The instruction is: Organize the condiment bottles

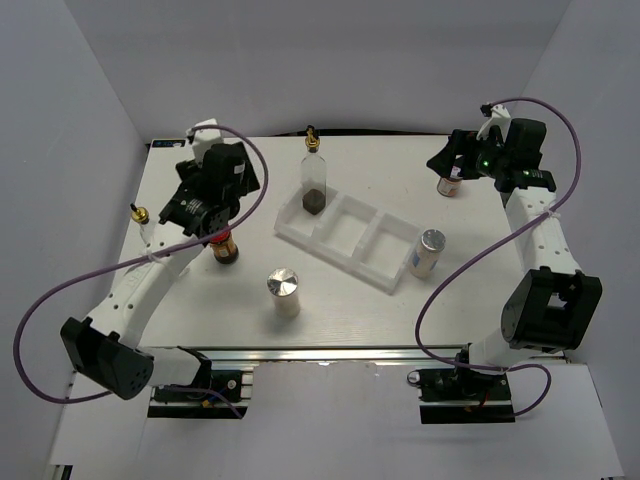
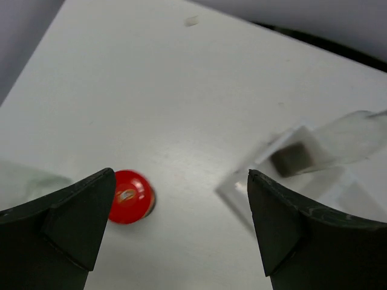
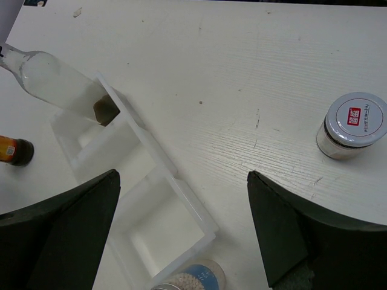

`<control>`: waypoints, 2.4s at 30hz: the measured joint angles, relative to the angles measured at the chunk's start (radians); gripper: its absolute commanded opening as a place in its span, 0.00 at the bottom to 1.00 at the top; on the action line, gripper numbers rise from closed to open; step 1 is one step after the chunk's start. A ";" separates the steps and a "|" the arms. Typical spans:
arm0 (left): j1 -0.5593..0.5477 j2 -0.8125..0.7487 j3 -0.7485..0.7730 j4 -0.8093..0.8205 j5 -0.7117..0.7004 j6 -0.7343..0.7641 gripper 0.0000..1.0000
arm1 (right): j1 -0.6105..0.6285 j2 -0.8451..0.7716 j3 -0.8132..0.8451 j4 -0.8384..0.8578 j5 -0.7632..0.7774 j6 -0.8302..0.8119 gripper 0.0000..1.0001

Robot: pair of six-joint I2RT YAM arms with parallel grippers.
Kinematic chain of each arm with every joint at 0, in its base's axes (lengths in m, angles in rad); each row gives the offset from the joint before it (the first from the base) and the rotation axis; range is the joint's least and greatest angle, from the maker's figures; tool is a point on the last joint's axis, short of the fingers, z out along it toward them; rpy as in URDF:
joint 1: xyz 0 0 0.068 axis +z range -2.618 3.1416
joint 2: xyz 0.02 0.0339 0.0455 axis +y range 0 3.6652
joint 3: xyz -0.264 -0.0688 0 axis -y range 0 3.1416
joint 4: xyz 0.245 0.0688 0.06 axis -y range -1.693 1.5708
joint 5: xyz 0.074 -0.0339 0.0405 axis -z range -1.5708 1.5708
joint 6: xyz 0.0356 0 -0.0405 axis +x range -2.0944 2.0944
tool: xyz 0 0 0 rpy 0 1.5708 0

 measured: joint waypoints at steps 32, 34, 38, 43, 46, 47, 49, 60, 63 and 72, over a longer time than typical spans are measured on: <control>0.426 -0.219 -0.302 -0.070 -0.215 -0.069 0.94 | -0.011 0.037 -0.007 0.000 -0.019 -0.016 0.89; 0.430 -0.208 -0.320 -0.020 -0.206 -0.048 0.89 | -0.013 0.040 -0.007 0.001 -0.021 -0.018 0.89; 0.430 -0.184 -0.343 0.052 -0.200 -0.014 0.87 | -0.014 0.053 -0.007 0.001 -0.023 -0.020 0.89; 0.430 -0.180 -0.366 0.093 -0.207 0.000 0.78 | -0.015 0.069 -0.007 0.000 -0.023 -0.023 0.89; 0.430 -0.179 -0.377 0.113 -0.229 0.005 0.72 | -0.015 0.069 -0.007 0.001 -0.023 -0.027 0.89; 0.430 -0.179 -0.383 0.119 -0.237 0.005 0.68 | -0.015 0.069 -0.007 0.000 -0.022 -0.029 0.89; 0.430 -0.176 -0.394 0.126 -0.248 0.005 0.66 | -0.017 0.069 -0.007 -0.001 -0.019 -0.032 0.89; 0.431 -0.169 -0.424 0.153 -0.247 0.011 0.25 | -0.032 0.069 -0.007 -0.004 -0.014 -0.034 0.89; 0.431 -0.169 -0.424 0.154 -0.248 0.021 0.10 | -0.034 0.068 -0.010 -0.002 -0.009 -0.034 0.90; 0.431 -0.169 -0.353 0.126 -0.230 0.085 0.00 | -0.035 0.064 -0.015 -0.003 -0.003 -0.033 0.89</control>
